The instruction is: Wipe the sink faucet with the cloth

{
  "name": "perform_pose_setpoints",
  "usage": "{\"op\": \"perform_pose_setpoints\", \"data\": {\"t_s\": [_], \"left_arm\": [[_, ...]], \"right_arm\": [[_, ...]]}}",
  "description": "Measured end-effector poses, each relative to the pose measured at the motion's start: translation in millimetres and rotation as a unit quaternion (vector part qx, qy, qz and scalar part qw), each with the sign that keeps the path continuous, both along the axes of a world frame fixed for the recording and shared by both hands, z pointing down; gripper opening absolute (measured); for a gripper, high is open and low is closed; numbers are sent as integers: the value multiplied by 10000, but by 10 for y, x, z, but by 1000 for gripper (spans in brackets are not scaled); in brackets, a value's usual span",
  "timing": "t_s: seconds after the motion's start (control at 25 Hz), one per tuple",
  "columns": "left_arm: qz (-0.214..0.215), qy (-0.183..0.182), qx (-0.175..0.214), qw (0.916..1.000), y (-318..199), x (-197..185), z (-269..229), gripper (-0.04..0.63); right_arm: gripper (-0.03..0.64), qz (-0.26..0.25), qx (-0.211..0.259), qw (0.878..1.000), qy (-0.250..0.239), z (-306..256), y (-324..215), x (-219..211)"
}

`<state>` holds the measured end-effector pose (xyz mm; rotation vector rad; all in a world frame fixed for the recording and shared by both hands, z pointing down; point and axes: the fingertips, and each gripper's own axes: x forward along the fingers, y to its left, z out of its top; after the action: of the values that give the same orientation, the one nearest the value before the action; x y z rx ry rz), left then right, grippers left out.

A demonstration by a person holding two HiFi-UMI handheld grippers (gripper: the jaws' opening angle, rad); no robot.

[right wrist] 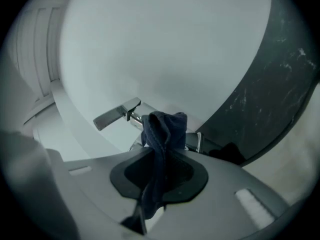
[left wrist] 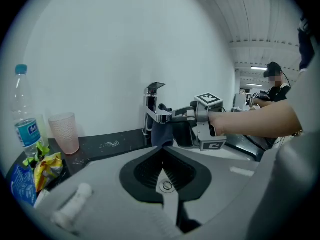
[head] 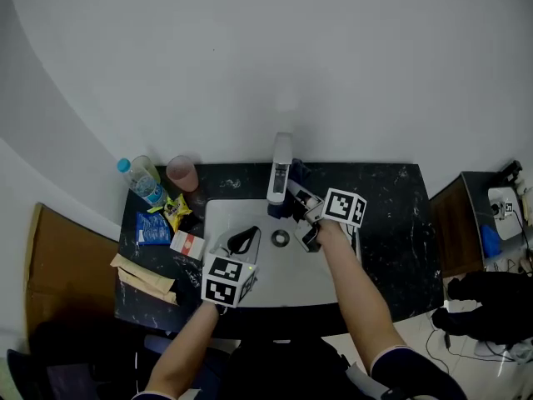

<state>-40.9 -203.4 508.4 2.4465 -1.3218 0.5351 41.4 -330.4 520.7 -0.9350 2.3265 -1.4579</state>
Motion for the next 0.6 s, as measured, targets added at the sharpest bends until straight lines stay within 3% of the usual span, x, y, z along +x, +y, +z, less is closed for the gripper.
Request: {"op": "perform_pose_setpoints", "data": {"t_s": [0.2, 0.6], "left_arm": [[-57, 35, -124, 9999, 34, -87, 67, 2], [-26, 53, -177, 9998, 72, -72, 104, 2]], "right_arm": [[51, -621, 224, 9955, 679, 145, 89, -160], [51, -1505, -145, 9833, 1017, 358, 255, -432]]}}
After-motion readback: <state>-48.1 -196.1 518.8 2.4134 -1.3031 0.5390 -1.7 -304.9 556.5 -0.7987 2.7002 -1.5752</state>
